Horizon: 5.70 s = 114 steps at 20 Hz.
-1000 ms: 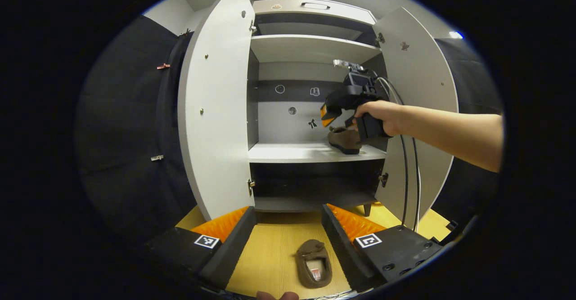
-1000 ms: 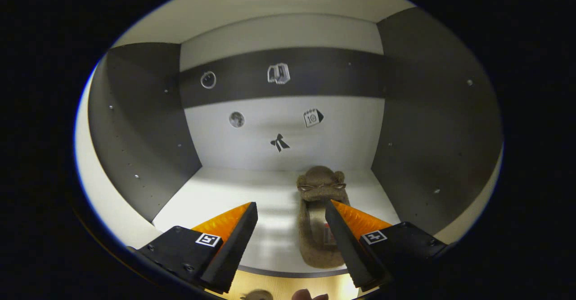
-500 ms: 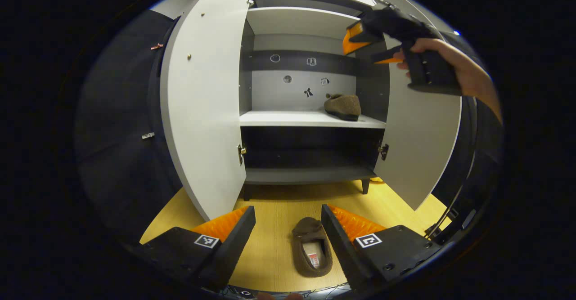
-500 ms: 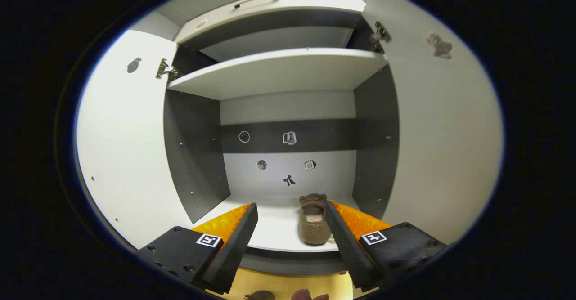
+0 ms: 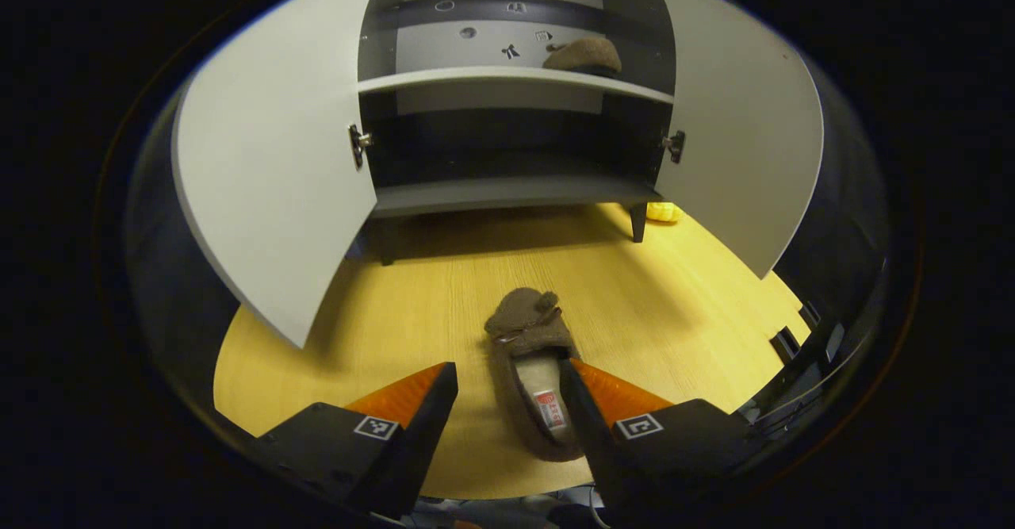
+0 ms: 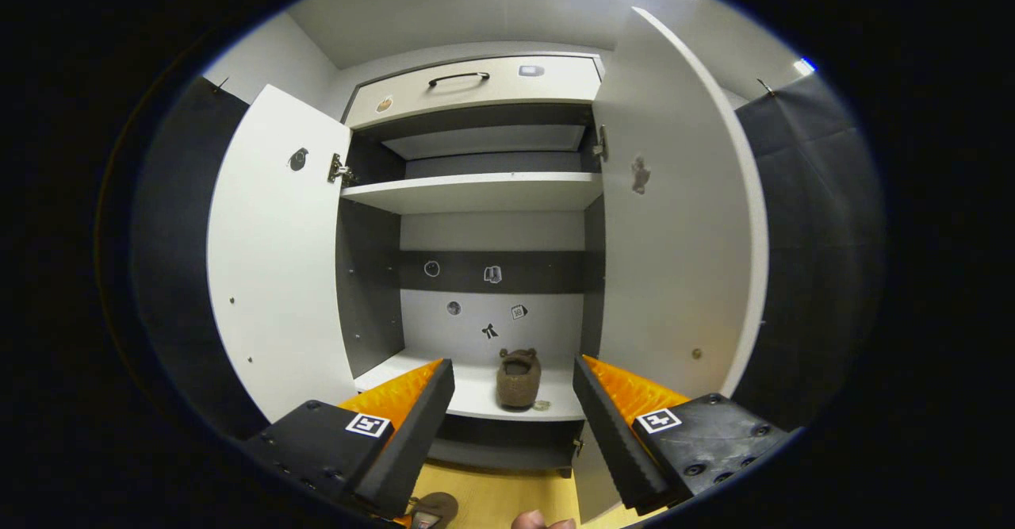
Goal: Grab one shoe with the right hand and put it into the shoe cabinet, grab the other shoe with the left hand and put it into the shoe cabinet; then close the right door with the right hand and the left door with the left hand.
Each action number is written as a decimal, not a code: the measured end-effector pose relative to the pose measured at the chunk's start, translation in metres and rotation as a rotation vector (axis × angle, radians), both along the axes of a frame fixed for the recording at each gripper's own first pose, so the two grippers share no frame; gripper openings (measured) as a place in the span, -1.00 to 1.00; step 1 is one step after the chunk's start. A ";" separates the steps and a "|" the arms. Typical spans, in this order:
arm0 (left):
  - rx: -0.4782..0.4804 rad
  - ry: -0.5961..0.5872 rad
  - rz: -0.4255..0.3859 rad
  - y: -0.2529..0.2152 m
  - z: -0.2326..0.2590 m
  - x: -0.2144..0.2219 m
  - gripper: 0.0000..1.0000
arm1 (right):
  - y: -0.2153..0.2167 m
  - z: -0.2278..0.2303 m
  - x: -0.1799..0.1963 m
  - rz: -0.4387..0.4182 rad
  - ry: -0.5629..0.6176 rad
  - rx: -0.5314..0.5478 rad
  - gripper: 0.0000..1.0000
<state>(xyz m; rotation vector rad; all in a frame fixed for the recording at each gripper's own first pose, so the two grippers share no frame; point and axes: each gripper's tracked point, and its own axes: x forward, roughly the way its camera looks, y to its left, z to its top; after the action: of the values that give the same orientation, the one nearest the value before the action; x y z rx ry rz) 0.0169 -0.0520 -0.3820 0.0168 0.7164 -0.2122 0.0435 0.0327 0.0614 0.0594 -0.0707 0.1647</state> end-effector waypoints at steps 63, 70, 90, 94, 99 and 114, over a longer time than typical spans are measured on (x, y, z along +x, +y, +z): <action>0.206 -0.239 0.263 0.004 0.266 0.425 -0.86 | -0.250 -0.105 -0.037 -0.363 0.291 0.018 0.94; 0.225 -0.236 0.230 -0.006 0.263 0.432 -0.65 | -0.253 -0.111 -0.037 -0.370 0.304 0.023 0.94; 0.084 -0.443 0.233 -0.004 0.357 0.299 0.90 | -0.253 -0.084 -0.027 -0.300 0.246 0.100 0.97; 0.055 -0.531 0.246 0.003 0.390 0.233 0.92 | -0.245 -0.070 -0.004 -0.259 0.213 0.113 0.97; -0.007 -0.605 0.265 0.014 0.414 0.146 0.92 | -0.233 -0.060 0.024 -0.205 0.187 0.113 0.97; 0.027 -0.667 0.365 0.084 0.455 0.027 0.93 | -0.192 -0.049 0.035 -0.156 0.147 0.075 0.96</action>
<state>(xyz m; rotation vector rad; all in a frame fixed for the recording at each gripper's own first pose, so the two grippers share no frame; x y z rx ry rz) 0.0442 0.0322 0.0730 -0.0176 0.0490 0.1541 0.0782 -0.1596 0.0125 0.1400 0.0649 0.0016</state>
